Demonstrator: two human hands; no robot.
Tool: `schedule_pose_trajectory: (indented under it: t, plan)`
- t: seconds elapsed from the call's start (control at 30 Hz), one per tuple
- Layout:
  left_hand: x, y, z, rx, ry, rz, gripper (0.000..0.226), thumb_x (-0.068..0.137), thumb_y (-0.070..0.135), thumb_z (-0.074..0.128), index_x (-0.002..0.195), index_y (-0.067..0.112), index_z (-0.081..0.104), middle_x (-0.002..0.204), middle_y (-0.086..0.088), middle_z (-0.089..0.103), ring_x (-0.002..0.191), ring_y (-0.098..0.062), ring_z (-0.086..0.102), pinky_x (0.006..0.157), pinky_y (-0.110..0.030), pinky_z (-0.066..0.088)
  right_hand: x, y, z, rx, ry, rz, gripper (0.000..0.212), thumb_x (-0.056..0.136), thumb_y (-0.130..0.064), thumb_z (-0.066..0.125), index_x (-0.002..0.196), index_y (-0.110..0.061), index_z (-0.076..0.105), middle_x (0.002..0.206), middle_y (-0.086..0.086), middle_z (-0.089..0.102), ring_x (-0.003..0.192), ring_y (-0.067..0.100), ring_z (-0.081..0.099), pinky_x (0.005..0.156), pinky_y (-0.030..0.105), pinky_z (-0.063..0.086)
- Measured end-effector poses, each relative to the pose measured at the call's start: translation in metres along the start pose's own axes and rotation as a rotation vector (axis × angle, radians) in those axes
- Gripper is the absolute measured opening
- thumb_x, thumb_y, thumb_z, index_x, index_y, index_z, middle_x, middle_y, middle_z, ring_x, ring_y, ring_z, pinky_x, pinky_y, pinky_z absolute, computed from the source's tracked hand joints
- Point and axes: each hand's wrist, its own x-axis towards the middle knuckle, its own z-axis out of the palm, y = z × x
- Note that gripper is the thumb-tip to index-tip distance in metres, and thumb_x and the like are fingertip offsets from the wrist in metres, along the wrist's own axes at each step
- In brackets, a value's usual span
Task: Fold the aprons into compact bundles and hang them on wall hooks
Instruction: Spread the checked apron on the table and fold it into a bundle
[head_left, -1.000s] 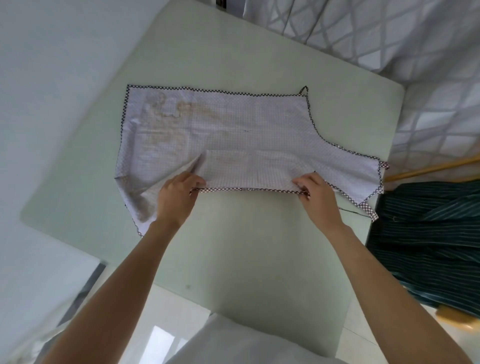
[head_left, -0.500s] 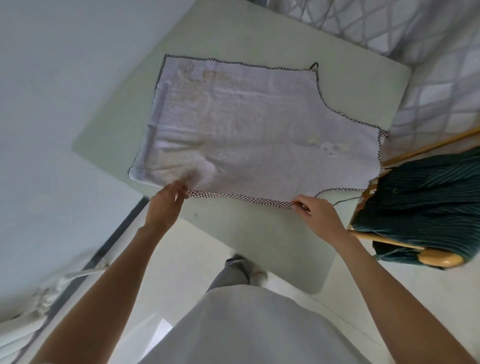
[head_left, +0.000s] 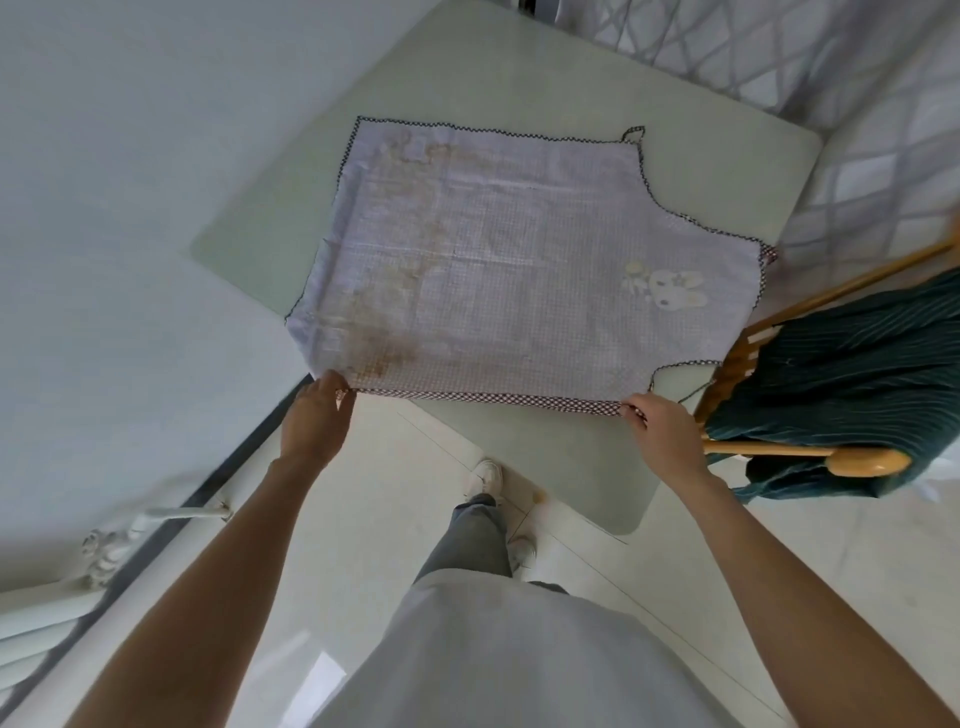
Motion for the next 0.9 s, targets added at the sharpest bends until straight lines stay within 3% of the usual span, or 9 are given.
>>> schedule_pose_trajectory:
  t: [0.2, 0.27, 0.33, 0.43, 0.7, 0.8, 0.9]
  plan:
    - [-0.009, 0.008, -0.018, -0.402, 0.214, -0.151, 0.013, 0.09, 0.004, 0.054, 0.101, 0.001, 0.061, 0.103, -0.02, 0.059, 0.095, -0.032, 0.057, 0.078, -0.028, 0.039, -0.002, -0.002, -0.01, 0.128, 0.022, 0.053, 0.015, 0.094, -0.011, 0.053, 0.1, -0.002, 0.065, 0.091, 0.011, 0.067, 0.079, 0.017, 0.055, 0.069, 0.026, 0.041]
    - [-0.011, 0.006, -0.022, -0.331, 0.171, -0.143, 0.015, 0.09, 0.003, 0.054, 0.102, 0.001, 0.063, 0.102, -0.02, 0.059, 0.094, -0.034, 0.057, 0.077, -0.03, 0.04, 0.0, -0.003, -0.014, 0.122, 0.021, 0.026, 0.016, 0.094, -0.016, 0.054, 0.099, -0.004, 0.064, 0.086, 0.009, 0.067, 0.074, 0.016, 0.056, 0.065, 0.024, 0.04]
    - [-0.014, 0.0, -0.022, -0.118, 0.07, -0.13, 0.019, 0.092, 0.004, 0.049, 0.104, 0.002, 0.063, 0.1, -0.022, 0.06, 0.091, -0.039, 0.057, 0.075, -0.036, 0.04, 0.0, 0.001, -0.015, 0.061, -0.012, 0.003, 0.019, 0.095, -0.022, 0.052, 0.099, -0.006, 0.062, 0.084, 0.008, 0.066, 0.071, 0.017, 0.057, 0.059, 0.024, 0.041]
    - [-0.015, -0.004, -0.026, 0.041, 0.029, -0.092, 0.023, 0.093, 0.005, 0.042, 0.101, 0.001, 0.063, 0.091, -0.022, 0.063, 0.086, -0.041, 0.059, 0.072, -0.042, 0.043, 0.003, 0.006, -0.017, 0.044, -0.026, -0.015, 0.021, 0.096, -0.026, 0.049, 0.101, -0.008, 0.06, 0.088, 0.009, 0.066, 0.078, 0.022, 0.062, 0.059, 0.026, 0.047]
    - [0.069, 0.031, -0.054, -0.036, 0.267, 0.106, 0.018, 0.09, 0.003, 0.049, 0.099, 0.002, 0.064, 0.089, -0.02, 0.063, 0.086, -0.037, 0.054, 0.072, -0.044, 0.045, 0.079, -0.028, -0.062, 0.156, 0.231, -0.041, 0.019, 0.099, -0.019, 0.044, 0.091, -0.005, 0.053, 0.076, 0.005, 0.056, 0.067, 0.018, 0.051, 0.052, 0.023, 0.033]
    - [0.121, 0.048, -0.062, -0.054, 0.296, 0.133, 0.017, 0.092, 0.008, 0.05, 0.099, 0.003, 0.065, 0.093, -0.018, 0.065, 0.09, -0.036, 0.054, 0.078, -0.044, 0.044, 0.13, -0.042, -0.081, 0.182, 0.267, 0.004, 0.018, 0.1, -0.016, 0.04, 0.089, -0.006, 0.05, 0.075, 0.006, 0.053, 0.067, 0.019, 0.049, 0.056, 0.031, 0.035]
    - [0.18, 0.067, -0.068, -0.061, 0.29, 0.15, 0.018, 0.093, 0.012, 0.052, 0.1, 0.002, 0.065, 0.096, -0.019, 0.065, 0.093, -0.036, 0.055, 0.08, -0.044, 0.043, 0.187, -0.049, -0.097, 0.152, 0.33, 0.049, 0.017, 0.099, -0.016, 0.04, 0.09, -0.007, 0.051, 0.077, 0.005, 0.053, 0.069, 0.018, 0.049, 0.061, 0.029, 0.033]
